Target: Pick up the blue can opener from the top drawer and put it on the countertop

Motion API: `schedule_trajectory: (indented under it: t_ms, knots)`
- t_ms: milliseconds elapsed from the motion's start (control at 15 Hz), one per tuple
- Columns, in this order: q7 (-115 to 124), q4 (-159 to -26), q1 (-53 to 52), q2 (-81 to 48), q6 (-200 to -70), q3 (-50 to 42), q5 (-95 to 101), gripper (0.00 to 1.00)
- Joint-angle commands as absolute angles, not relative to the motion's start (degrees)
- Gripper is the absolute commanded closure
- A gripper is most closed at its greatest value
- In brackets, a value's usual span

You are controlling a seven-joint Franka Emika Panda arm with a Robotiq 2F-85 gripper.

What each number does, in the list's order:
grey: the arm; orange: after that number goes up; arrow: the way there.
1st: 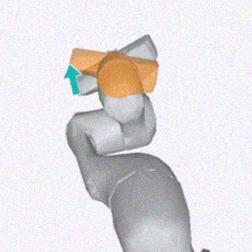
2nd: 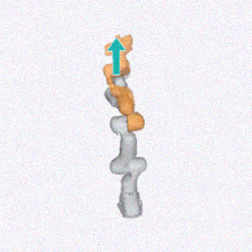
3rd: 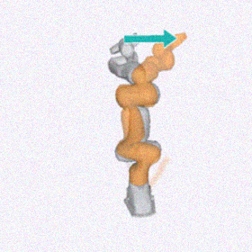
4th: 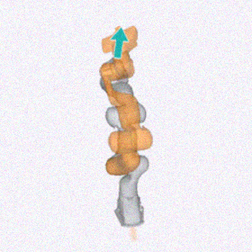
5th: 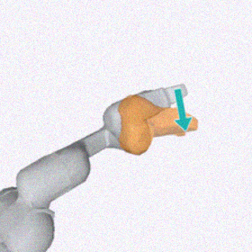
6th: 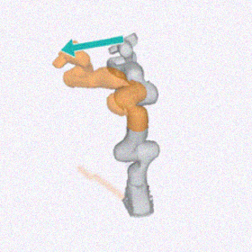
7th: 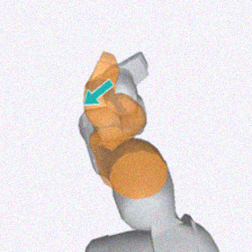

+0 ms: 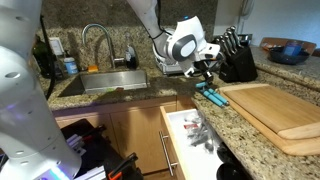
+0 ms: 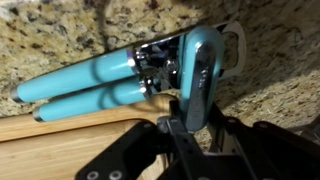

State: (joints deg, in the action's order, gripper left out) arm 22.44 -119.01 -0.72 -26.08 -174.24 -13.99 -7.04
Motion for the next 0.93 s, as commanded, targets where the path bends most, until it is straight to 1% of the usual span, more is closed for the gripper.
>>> schedule_trajectory:
  t_ms: [0,200,333,467,733,800,867]
  knots:
    - [22.01,-119.28,0.09,-26.21,-174.27,-14.4,-8.69,0.39]
    - [22.09,-119.82,-0.49,-25.69,-175.75,-15.78,-8.33,0.17]
    - [23.57,-120.06,-2.31,-24.89,-174.11,-18.05,-6.66,0.03]
    - [24.55,-119.94,-5.4,-23.51,-166.48,-21.78,-4.44,0.0]
    - [23.5,-125.98,-5.38,-14.32,-151.06,-19.51,-0.41,0.0]
    - [24.27,-120.22,-2.93,-21.07,-156.03,-18.24,-1.39,0.0]
    - [24.31,-121.5,-2.9,-19.04,-153.43,-17.66,-0.41,0.0]
